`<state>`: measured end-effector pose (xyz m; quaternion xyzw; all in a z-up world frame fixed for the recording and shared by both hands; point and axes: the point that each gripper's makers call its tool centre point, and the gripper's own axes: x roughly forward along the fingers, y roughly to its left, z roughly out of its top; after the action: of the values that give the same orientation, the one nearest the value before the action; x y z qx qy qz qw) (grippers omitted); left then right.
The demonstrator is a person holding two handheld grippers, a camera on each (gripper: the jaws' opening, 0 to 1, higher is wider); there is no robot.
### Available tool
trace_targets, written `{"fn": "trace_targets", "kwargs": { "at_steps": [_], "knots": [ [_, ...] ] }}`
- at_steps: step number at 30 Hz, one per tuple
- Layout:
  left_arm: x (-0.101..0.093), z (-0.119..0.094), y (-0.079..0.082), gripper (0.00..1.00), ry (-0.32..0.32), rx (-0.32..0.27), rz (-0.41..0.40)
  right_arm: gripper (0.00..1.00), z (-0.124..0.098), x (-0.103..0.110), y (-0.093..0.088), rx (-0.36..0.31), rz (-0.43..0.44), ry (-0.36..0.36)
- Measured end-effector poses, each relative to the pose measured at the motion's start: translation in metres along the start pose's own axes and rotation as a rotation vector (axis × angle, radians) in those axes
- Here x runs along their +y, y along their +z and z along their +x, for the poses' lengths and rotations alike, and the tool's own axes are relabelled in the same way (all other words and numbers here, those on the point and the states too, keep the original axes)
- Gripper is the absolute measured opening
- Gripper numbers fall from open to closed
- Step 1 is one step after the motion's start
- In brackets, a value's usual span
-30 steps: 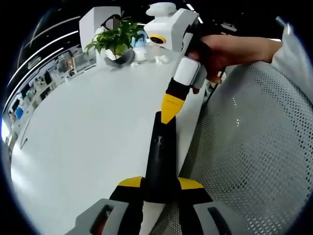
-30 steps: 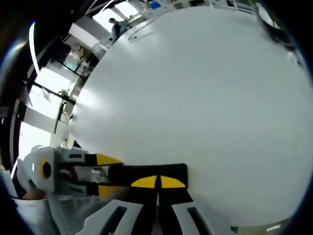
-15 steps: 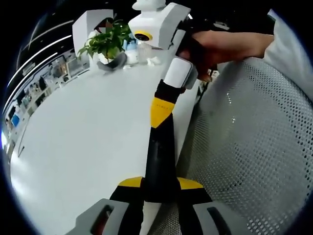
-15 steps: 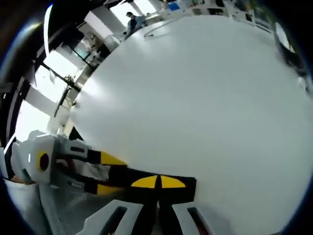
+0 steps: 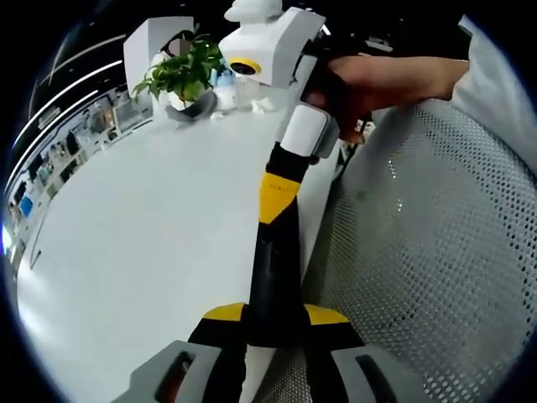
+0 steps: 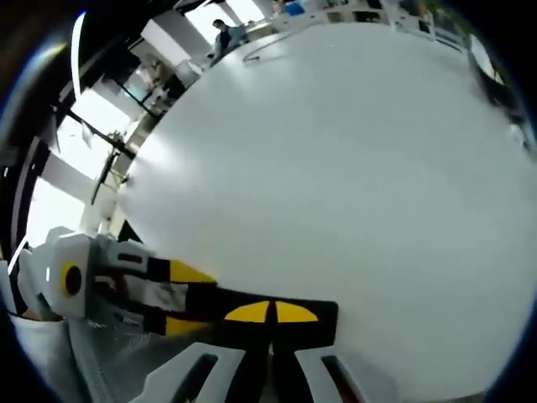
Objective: Press the specified remote control buttons in sequence, fully releasing each button before pressing the next.
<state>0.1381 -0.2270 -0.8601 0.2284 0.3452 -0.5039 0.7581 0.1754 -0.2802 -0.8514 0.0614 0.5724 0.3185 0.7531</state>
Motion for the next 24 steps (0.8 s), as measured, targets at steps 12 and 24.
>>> {"fn": "trace_targets", "kwargs": {
  "at_steps": [12,24],
  "knots": [
    [-0.0007,0.0003,0.0000,0.25,0.001,-0.004,-0.001,0.00,0.0017,0.0015,-0.0011,-0.014,0.007,0.006],
    [-0.0014,0.0006,0.0001,0.25,0.005,-0.004,0.008,0.00,0.0011,0.0013,0.0005,-0.011,-0.017,-0.008]
  ]
}}
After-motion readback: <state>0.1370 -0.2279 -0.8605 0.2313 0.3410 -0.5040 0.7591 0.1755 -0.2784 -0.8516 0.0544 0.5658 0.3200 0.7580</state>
